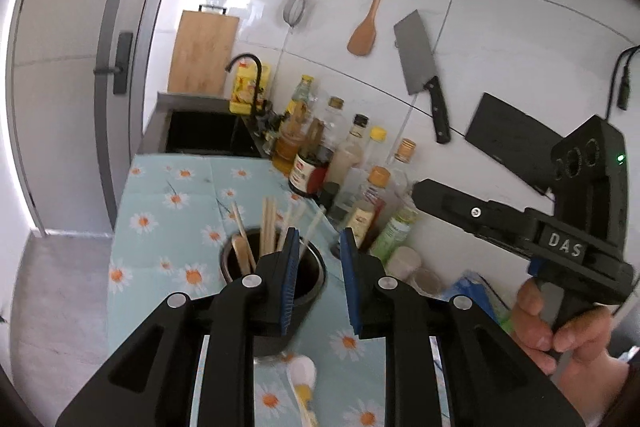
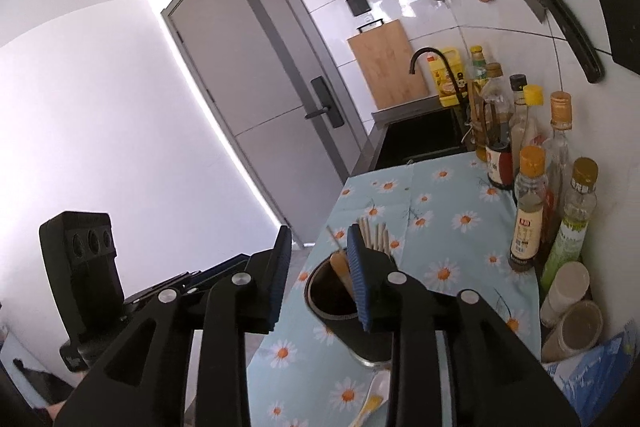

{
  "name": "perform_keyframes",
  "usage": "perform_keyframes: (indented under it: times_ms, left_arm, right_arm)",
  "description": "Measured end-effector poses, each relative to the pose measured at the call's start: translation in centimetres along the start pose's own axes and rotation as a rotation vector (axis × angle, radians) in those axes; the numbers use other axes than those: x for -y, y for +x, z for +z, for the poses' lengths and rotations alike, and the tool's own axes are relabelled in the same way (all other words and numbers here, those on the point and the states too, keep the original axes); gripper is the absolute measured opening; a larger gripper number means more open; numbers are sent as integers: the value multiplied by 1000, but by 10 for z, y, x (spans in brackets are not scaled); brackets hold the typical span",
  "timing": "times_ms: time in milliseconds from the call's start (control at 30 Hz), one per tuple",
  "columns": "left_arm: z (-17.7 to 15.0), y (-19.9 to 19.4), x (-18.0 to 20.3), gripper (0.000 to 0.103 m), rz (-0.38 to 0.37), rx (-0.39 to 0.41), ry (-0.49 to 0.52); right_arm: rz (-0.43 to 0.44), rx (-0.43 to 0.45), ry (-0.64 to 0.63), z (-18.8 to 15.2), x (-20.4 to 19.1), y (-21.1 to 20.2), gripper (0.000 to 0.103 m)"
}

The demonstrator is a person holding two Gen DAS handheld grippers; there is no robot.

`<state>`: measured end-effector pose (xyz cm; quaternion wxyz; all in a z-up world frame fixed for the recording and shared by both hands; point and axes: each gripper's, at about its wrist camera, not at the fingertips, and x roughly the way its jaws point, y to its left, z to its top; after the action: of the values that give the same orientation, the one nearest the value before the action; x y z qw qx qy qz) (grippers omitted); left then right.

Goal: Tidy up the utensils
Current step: 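Move both open tools back down to the two spoons on the tablecloth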

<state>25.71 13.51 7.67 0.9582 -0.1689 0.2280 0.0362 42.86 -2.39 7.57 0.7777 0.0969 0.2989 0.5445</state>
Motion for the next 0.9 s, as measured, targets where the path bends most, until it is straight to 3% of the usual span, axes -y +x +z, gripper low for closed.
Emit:
perform_keyframes:
  times_ms: [500, 900]
  left_arm:
    - [-82, -23, -19, 20, 40, -121, -87]
    - [-132, -29, -37, 20, -16, -207, -179]
  right_arm:
    - [-5, -209, 124, -82, 16, 9, 30]
    - [10, -514, 345, -173, 47, 62, 30]
